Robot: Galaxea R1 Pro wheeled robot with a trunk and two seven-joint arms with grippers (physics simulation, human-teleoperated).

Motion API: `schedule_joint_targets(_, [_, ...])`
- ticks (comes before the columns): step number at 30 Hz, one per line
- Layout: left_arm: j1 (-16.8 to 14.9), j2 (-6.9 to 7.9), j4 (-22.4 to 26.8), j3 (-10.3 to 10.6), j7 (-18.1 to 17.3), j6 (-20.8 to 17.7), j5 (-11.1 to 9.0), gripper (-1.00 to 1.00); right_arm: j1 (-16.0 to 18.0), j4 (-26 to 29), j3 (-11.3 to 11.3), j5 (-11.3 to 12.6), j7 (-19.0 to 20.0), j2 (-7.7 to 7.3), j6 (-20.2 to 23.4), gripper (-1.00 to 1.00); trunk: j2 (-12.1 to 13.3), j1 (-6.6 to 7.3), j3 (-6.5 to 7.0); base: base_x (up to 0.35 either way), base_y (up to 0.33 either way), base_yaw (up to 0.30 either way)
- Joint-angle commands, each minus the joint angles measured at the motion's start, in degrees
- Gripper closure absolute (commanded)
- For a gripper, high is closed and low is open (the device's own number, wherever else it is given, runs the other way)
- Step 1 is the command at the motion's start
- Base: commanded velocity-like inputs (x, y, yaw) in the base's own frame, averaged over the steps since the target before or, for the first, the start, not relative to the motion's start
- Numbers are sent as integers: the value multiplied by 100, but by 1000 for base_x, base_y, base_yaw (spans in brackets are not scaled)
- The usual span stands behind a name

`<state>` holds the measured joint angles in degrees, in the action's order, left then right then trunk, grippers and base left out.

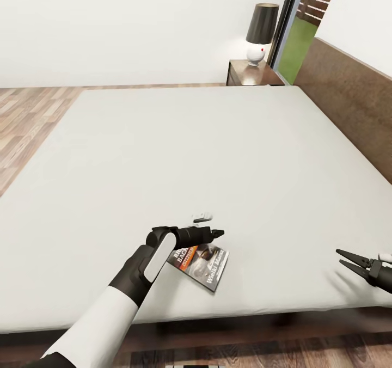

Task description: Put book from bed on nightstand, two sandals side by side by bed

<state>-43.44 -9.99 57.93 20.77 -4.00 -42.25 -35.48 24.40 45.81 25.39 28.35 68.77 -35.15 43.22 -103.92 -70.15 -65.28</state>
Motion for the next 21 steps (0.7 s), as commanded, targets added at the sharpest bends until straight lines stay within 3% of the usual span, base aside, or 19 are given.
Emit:
schedule_joint_targets(1, [-1, -1, -1, -5, -13, -21, 66, -100, 3, -2, 1, 22, 5, -1, 38, -100, -1, 0, -4, 0, 0, 0])
schedule_joint_targets(21, [-1, -1, -2, -3, -13, -21, 59, -100, 3, -2, -7, 22, 5, -1, 38, -100, -1, 0, -4, -59, 0, 0])
